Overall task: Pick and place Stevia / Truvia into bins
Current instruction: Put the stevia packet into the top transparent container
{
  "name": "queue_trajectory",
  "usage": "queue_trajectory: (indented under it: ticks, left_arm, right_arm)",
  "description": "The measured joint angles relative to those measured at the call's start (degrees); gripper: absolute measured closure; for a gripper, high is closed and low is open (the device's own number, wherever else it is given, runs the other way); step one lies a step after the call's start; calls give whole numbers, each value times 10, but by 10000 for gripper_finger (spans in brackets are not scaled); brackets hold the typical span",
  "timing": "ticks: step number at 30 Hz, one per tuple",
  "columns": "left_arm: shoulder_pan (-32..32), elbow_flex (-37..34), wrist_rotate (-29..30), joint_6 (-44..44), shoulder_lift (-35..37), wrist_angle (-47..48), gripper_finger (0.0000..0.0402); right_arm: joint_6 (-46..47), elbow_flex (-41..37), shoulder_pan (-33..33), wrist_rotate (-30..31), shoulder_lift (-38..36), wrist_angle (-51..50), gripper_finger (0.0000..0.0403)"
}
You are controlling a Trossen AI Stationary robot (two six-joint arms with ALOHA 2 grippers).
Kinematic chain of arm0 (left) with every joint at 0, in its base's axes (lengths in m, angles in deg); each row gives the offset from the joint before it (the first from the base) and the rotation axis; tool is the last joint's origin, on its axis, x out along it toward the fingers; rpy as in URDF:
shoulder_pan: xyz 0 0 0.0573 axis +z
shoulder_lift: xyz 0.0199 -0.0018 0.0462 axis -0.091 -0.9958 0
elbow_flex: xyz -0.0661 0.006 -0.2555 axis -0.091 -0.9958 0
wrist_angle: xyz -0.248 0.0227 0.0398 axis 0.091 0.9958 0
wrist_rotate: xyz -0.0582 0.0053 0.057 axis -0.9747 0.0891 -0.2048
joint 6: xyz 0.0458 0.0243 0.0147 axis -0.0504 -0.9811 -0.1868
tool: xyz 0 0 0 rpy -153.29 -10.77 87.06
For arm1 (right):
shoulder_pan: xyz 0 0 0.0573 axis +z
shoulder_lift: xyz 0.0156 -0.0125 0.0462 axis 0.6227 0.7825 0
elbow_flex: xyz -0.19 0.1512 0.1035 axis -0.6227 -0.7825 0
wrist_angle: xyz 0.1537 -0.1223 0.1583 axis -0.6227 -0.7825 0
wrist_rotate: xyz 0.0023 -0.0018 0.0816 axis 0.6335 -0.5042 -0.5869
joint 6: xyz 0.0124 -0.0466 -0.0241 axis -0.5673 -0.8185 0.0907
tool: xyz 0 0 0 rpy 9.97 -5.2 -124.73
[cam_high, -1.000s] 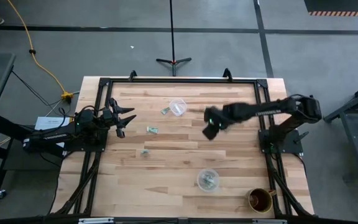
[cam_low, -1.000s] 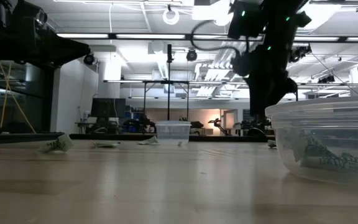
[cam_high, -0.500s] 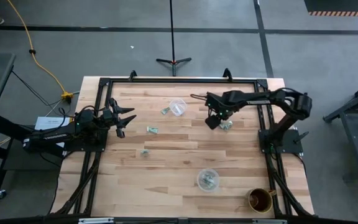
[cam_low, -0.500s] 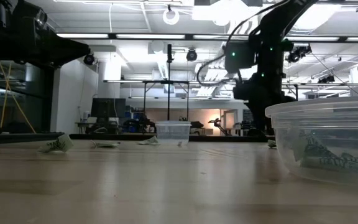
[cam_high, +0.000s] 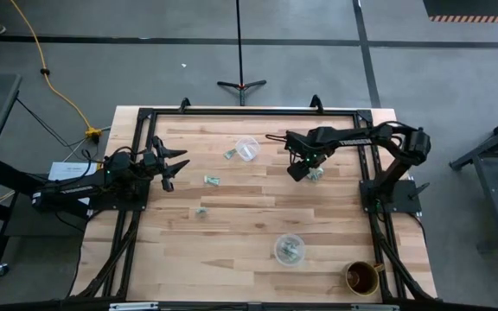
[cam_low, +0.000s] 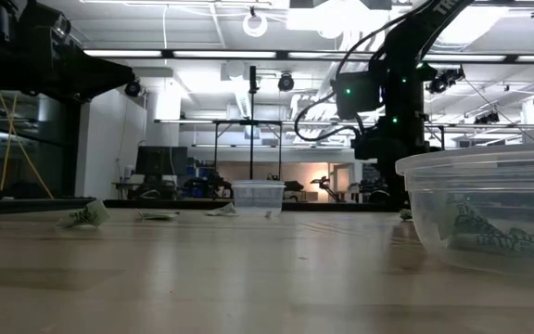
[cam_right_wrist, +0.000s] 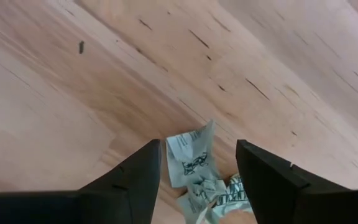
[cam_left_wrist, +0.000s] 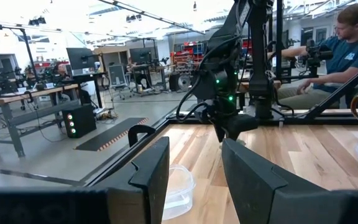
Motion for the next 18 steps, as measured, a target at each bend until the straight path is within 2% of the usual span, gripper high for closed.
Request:
queue_trajectory:
  ticks: [11,18]
  left_arm:
    - [0,0,0,0,0,1,220]
    - [0,0,0,0,0,2,220]
  right_arm:
    - [10,2,0,5,41,12,206]
    - [14,2,0,-9,41,11,252]
